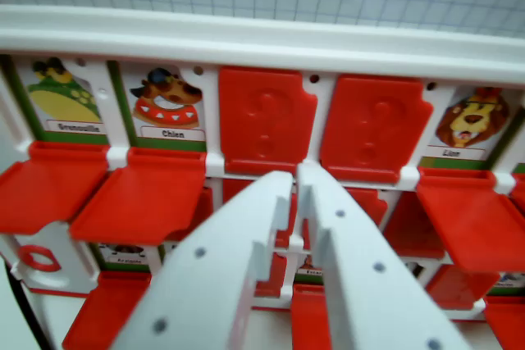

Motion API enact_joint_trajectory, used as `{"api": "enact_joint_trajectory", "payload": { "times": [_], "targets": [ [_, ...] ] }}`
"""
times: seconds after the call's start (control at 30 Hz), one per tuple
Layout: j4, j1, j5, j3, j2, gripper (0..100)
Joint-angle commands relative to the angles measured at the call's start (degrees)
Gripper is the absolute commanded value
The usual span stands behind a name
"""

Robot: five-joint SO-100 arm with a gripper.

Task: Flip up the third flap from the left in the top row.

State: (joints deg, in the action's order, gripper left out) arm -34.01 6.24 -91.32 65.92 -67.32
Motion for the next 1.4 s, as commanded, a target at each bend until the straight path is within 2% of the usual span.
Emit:
{"api": "enact_joint_trajectory", "payload": {
  "times": [0.0, 0.13, 0.37, 0.63, 0.9, 1.1, 1.37],
  "targets": [
    [-2.37, 0.18, 0.09, 1.14, -14.68, 0],
    [-6.33, -0.18, 0.35, 9.58, -24.96, 0],
    [-15.56, -1.41, -0.35, 24.87, -45.09, 0],
    [-26.02, -4.48, -1.76, 34.28, -63.46, 0],
    [-35.07, -7.03, -2.99, 32.52, -71.81, 0],
    [-38.32, -7.21, -3.87, 29.97, -74.53, 0],
    [-39.11, -7.12, -4.22, 26.28, -76.46, 0]
  ]
}}
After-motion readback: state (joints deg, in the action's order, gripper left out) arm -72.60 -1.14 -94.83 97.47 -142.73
